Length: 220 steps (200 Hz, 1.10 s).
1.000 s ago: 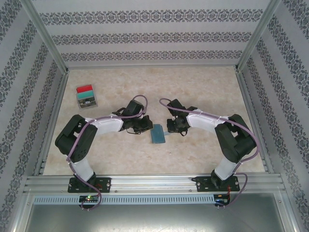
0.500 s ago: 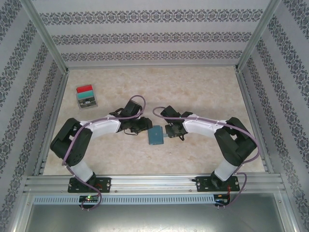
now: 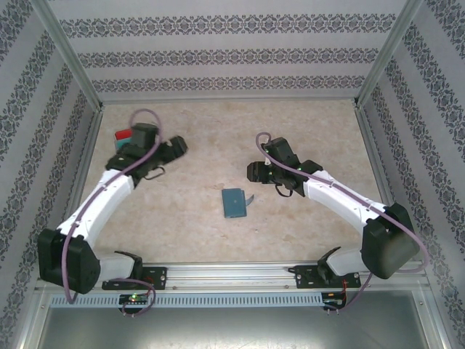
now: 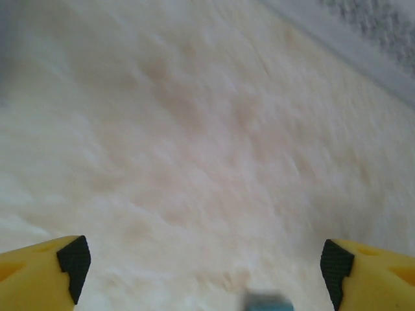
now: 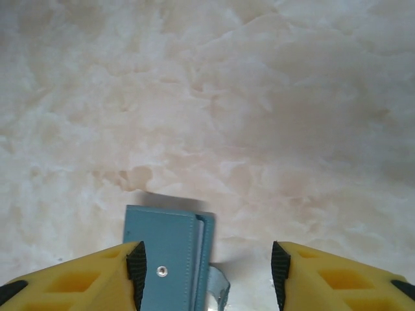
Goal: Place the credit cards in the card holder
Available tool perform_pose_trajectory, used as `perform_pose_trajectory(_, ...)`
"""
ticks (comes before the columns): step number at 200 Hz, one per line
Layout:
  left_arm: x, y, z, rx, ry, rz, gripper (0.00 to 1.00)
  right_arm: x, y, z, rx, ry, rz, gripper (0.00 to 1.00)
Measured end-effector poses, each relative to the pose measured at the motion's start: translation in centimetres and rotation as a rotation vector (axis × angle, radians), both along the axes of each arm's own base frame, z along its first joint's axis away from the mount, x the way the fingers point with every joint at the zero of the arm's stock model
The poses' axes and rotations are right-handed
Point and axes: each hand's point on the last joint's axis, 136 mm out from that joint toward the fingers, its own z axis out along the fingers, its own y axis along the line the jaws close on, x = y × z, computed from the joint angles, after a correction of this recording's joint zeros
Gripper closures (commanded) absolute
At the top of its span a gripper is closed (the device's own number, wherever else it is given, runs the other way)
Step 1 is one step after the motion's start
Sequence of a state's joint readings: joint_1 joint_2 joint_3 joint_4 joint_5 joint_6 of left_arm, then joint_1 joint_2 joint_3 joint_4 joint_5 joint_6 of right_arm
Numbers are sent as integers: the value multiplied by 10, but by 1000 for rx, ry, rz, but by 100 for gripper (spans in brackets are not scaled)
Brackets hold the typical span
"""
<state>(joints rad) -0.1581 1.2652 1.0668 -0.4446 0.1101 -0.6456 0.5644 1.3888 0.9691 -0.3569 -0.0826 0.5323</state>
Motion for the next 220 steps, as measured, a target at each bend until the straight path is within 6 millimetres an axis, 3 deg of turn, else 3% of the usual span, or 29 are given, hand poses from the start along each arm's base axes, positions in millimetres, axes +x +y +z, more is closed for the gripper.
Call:
perform_pose_trajectory(25, 16, 77, 18, 29, -16, 157, 1, 0, 13, 1, 67, 20, 21, 39)
perform_pose_trajectory(43, 33, 114, 16, 28, 4, 213, 1, 1, 21, -3, 92, 44, 32, 38)
perform_pose_trajectory(71, 60, 162, -8, -24, 58, 273, 1, 2, 34, -4, 116, 69, 55, 33)
perform_pose_trajectory(112, 93, 219, -53, -57, 128, 342, 1, 5, 48, 12, 161, 47, 83, 24)
perform_pose_trajectory(157, 125, 244, -98, -134, 139, 325, 1, 8, 51, 15, 169, 41, 83, 21)
perform_pose_trajectory(183, 140, 245, -123, -186, 142, 279, 1, 8, 55, 9, 164, 59, 87, 20)
perform_pose_trajectory(220, 153, 239, -131, -290, 78, 238, 1, 5, 59, 0, 158, 90, 88, 20)
